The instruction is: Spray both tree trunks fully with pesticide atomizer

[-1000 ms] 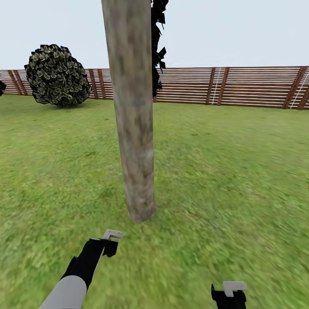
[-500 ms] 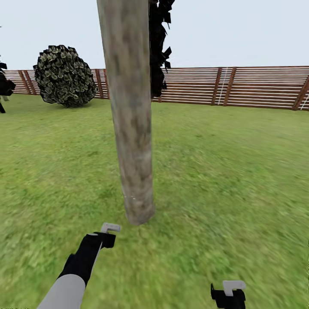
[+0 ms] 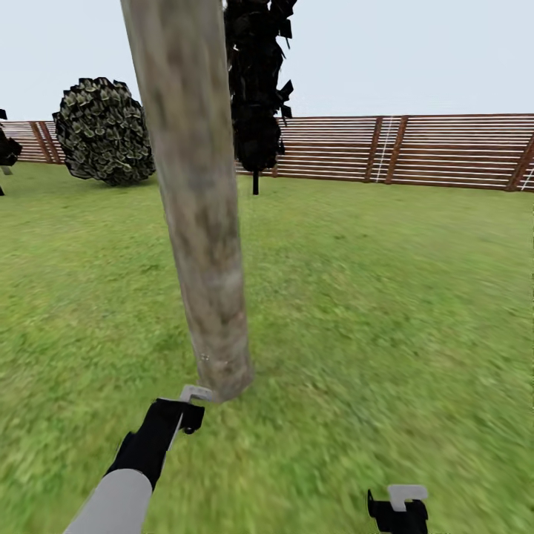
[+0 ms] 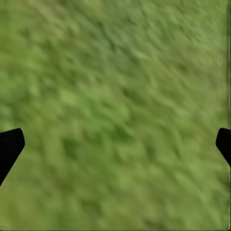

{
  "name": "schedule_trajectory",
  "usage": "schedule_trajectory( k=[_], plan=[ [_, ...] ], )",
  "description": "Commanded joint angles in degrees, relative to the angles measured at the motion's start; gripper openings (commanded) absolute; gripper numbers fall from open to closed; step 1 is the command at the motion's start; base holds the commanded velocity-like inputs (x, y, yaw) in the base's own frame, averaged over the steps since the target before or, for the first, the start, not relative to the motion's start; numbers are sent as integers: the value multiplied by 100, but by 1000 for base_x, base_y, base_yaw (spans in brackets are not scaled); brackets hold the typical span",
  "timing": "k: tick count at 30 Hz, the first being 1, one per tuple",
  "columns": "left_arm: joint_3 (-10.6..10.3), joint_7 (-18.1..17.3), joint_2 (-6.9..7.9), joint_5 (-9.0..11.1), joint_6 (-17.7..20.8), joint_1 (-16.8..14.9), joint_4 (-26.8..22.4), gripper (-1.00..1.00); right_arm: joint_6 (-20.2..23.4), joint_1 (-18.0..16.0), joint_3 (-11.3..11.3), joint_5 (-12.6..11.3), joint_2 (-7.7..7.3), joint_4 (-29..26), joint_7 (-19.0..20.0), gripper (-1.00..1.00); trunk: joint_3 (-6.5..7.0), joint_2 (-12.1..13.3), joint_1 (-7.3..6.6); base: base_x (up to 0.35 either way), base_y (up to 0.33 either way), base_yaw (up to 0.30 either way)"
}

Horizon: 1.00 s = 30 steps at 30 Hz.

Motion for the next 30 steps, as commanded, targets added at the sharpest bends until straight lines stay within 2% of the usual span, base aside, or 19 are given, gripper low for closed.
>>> schedule_trajectory(
  k=[1,4,8,9,10,12,13,14,15,16,18,20,23,24,25,27,28,29,30],
  plan=[
    [-128,-59,-10,-79,130,-1,-14,-100,-1,-3,27,31,-3,4,-42,100,-5,-2,-1,-92,-294,0],
    [-723,-64,-15,-58,657,-15,-193,-100,-2,-3,30,32,-5,4,-42,100,-5,-2,-1,-196,-254,0],
    [-843,-69,25,127,1002,-13,-683,-100,-2,-3,24,38,-7,4,-42,100,-5,-2,-1,-101,-85,0],
    [-865,-77,72,238,1481,-20,-908,-100,-2,-3,24,40,-7,4,-42,100,-5,-2,-1,-13,-11,0],
    [-864,-81,157,265,1707,-38,-1064,-100,-2,-3,26,41,-7,4,-42,100,-5,-2,-1,-7,-6,0],
    [-861,-101,401,295,1876,-58,-1263,-100,-2,-3,29,41,-7,4,-42,100,-5,-2,-1,-4,-3,0],
    [-858,-206,625,314,1939,-71,-1349,-100,-2,-3,30,41,-7,4,-42,100,-5,-2,-1,-1,-1,0],
    [-856,-516,935,338,1978,-94,-1402,-100,-2,-3,31,41,-6,4,-42,100,-5,-2,-1,0,0,0],
    [-857,-786,1120,354,1988,-118,-1417,-100,-2,-3,34,41,-2,4,-42,100,-5,-2,-1,0,0,0],
    [-862,-1057,1233,362,1988,-135,-1414,-100,-2,-3,40,46,0,7,-42,100,-5,-2,-1,0,0,0],
    [-889,-1182,1239,367,1988,-149,-1423,-100,-2,-3,46,53,4,10,-42,100,-5,-2,-1,0,0,0],
    [-910,-1251,1019,359,1993,-334,-1422,-100,-2,-3,49,58,7,12,-39,100,-5,-2,-1,0,0,0],
    [-915,-1264,857,358,2006,-597,-1377,-100,-2,-3,50,59,9,13,-37,100,-5,-2,-1,0,0,2],
    [-916,-1268,803,357,2016,-786,-1360,-100,-2,-3,50,59,7,13,-37,100,-5,-2,-1,0,0,156],
    [-917,-1268,817,355,2021,-836,-1346,-100,-2,-3,50,59,7,13,-37,100,-5,-2,-1,0,0,200],
    [-882,-1271,953,329,2029,-953,-1320,-100,-2,-3,50,59,3,13,-41,100,-5,-2,-1,0,0,257],
    [-875,-1275,1057,332,2030,-969,-1319,-100,-2,-3,50,59,2,13,-42,100,-5,-2,-1,0,0,267],
    [-872,-1287,1341,361,2037,-977,-1317,-100,-2,-3,50,59,2,12,-42,100,-5,-2,-1,0,0,251],
    [-889,-1291,1424,362,2038,-956,-1326,-100,-2,-3,50,59,2,9,-42,100,-5,-2,-1,0,0,172]
  ],
)
